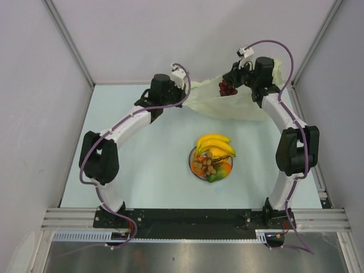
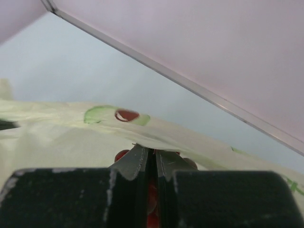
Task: Take the fake fruits out of the plastic bag
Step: Take out the fake fruit from the plastic bag.
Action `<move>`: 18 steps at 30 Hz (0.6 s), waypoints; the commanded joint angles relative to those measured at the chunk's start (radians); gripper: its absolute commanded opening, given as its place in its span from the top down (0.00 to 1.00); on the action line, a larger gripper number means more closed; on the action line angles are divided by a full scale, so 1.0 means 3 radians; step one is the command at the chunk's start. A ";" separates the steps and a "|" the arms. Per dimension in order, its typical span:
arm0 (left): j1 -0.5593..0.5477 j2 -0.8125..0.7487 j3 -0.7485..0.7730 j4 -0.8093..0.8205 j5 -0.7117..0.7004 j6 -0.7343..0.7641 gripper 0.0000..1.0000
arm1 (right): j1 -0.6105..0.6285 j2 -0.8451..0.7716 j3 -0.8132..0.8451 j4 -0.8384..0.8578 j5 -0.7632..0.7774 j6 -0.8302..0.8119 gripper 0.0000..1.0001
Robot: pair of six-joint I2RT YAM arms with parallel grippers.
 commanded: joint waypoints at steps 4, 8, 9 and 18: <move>0.0515 0.0140 0.0006 0.0125 -0.0139 -0.0160 1.00 | 0.0202 0.0043 0.0758 0.0208 -0.0249 0.0932 1.00; 0.0654 0.0023 -0.0133 0.0119 -0.0185 -0.0094 1.00 | 0.0325 -0.0065 0.0830 0.0224 -0.0300 0.0964 1.00; 0.0684 -0.0018 -0.0204 0.0114 -0.0200 -0.0088 1.00 | 0.0361 -0.0151 0.0820 0.0214 -0.0331 0.0923 1.00; 0.1332 -0.0514 -0.0531 0.0002 -0.0343 0.0177 1.00 | 0.0484 -0.0785 0.0202 0.0280 -0.0515 0.0647 1.00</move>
